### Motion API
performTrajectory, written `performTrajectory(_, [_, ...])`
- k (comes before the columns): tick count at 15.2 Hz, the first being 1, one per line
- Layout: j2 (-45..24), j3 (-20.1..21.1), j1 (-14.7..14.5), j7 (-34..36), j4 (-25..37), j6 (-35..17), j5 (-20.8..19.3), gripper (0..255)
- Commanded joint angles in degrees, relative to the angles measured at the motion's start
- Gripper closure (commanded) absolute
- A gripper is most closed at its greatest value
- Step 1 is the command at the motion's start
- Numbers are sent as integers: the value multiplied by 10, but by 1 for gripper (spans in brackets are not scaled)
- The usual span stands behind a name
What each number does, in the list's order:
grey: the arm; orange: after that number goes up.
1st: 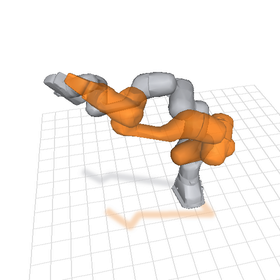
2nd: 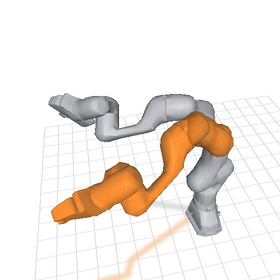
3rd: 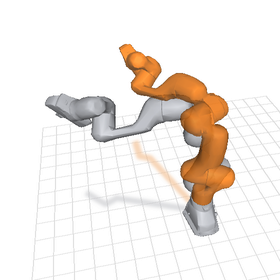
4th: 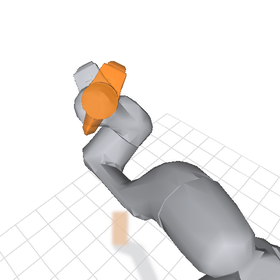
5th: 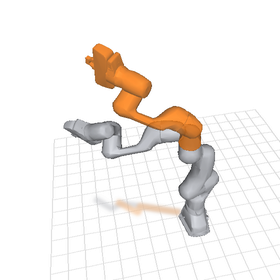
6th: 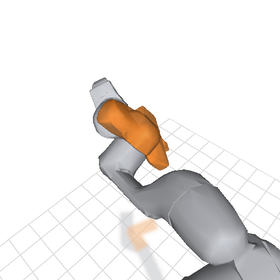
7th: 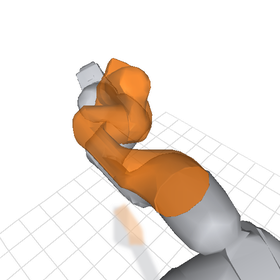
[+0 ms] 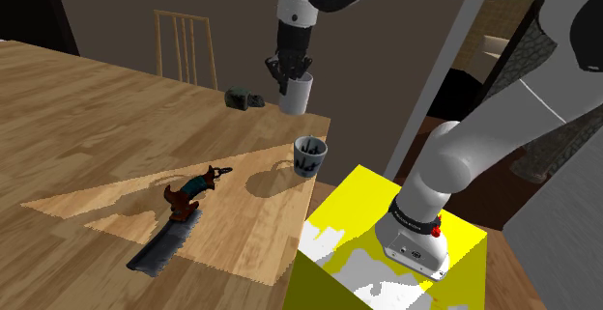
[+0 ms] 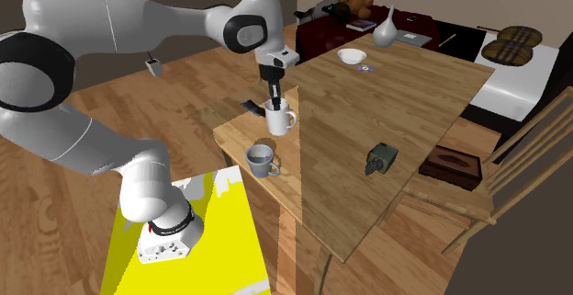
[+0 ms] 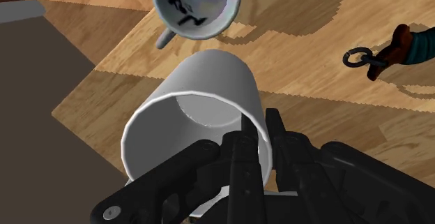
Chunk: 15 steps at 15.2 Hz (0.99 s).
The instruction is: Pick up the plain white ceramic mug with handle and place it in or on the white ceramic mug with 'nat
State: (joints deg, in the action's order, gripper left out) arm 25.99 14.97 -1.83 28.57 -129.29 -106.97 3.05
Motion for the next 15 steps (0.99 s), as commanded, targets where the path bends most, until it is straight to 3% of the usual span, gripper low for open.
performTrajectory(1, [43, -17, 0, -21, -36, 7, 3, 255])
performTrajectory(5, [119, -49, 2, -56, -86, 33, 0, 255])
performTrajectory(15, [115, -42, -1, -53, -160, -45, 4, 255])
